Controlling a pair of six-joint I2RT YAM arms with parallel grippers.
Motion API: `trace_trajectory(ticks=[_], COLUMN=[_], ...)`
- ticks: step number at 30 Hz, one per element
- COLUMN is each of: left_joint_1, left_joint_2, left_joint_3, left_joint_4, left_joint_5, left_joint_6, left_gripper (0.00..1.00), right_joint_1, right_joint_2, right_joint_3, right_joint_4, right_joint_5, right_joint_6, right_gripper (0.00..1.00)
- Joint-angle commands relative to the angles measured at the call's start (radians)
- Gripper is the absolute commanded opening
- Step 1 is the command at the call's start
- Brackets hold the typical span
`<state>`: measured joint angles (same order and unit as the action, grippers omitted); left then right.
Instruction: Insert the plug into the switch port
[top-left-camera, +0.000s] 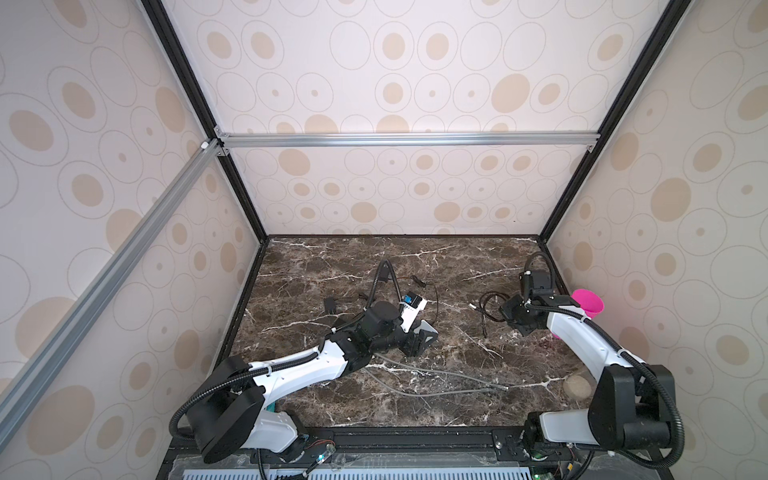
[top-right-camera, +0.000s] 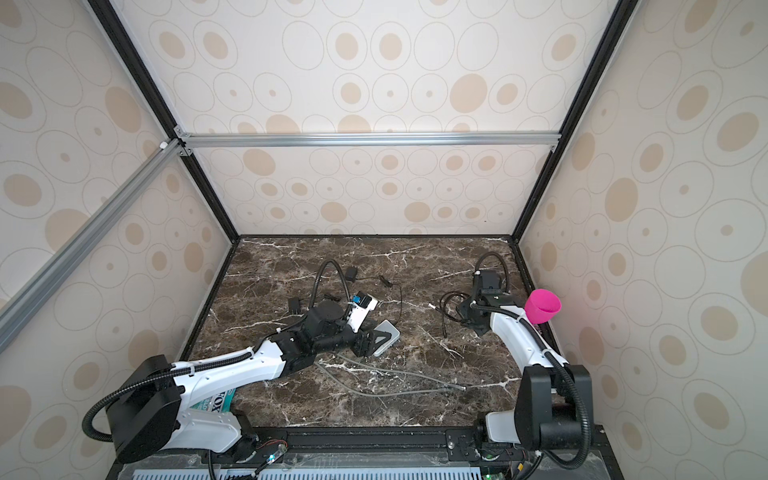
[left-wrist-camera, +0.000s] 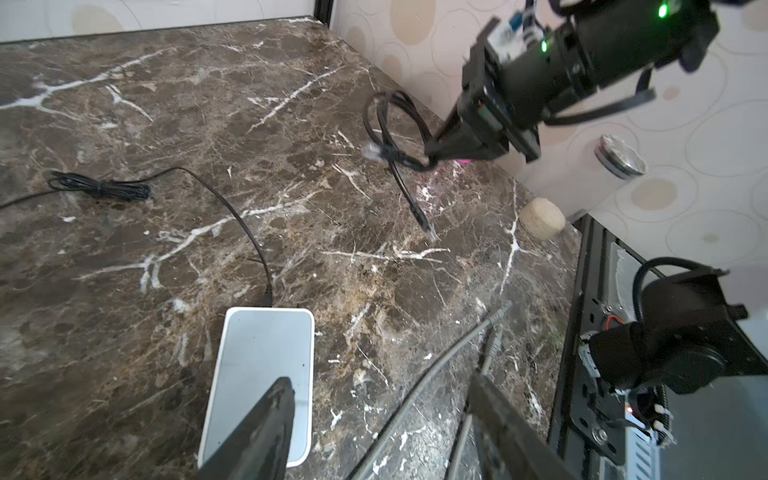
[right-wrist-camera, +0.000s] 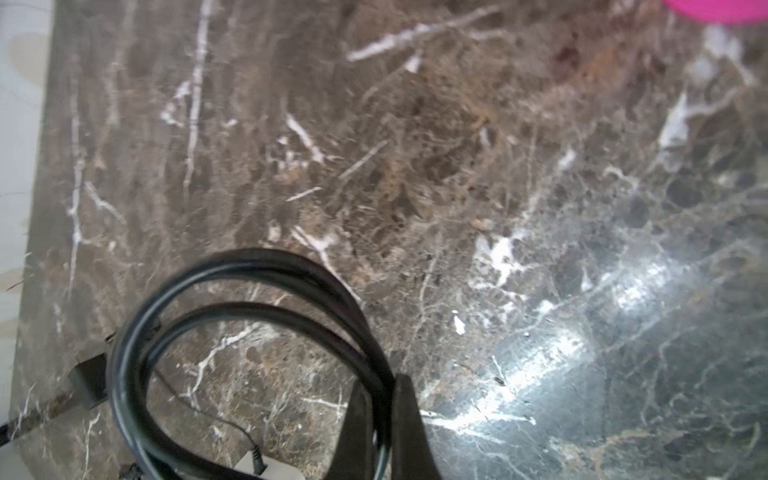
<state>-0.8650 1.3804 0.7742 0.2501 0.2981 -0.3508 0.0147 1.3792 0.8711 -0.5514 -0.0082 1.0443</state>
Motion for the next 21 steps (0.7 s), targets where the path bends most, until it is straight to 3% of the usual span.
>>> trace_trajectory(ticks=[1,3,4,6,8,9,13,15,18,21], left_joint_1=[-0.006,-0.008,-0.009,-0.009,-0.009,-0.009,-0.009,-0.009,-0.008,-0.009], left_joint_2=[0.010,0.002,-0.004,-0.018,-0.027,-0.031,-0.054,-0.071,-0.100,-0.129], left_joint_3=[0.057,0.045,0.039,0.027,0.023,0.023,0.020,0.009,-0.007,-0.014], left_joint_4=[0.041,0.052,0.056,0.060,0.053,0.047,0.038,0.037,0.037,0.012], left_joint_5=[-0.013,-0.017,-0.019,-0.025,-0.030,-0.031,-0.031,-0.033,-0.035,-0.026], left_joint_6=[-0.005,-0.019,-0.024,-0.027,-0.023,-0.019,-0.010,-0.005,0.010,0.043], left_gripper=[0.66,0.66,0.66,0.66,0.66,0.66,0.66,0.66,0.66,0.67], right_joint_1=[-0.008,-0.003,0.000,0.028,0.058,0.059,0.056,0.049,0.043,0.042], right_joint_2=[0.047,0.060,0.055,0.011,-0.039,-0.062,-0.117,-0.104,-0.053,-0.001], right_joint_3=[-0.069,-0.113,-0.137,-0.193,-0.201,-0.187,-0.088,-0.049,0.012,0.046], right_joint_4=[0.020,0.072,0.113,0.225,0.240,0.216,0.153,0.180,0.132,0.061], right_joint_5=[-0.031,-0.070,-0.082,-0.081,-0.048,-0.035,0.041,0.008,-0.023,0.068], right_joint_6=[0.197,0.292,0.330,0.390,0.386,0.348,-0.035,-0.327,-0.645,-0.775], right_gripper=[0.00,0.00,0.05,0.35,0.50,0.51,0.54,0.53,0.51,0.52])
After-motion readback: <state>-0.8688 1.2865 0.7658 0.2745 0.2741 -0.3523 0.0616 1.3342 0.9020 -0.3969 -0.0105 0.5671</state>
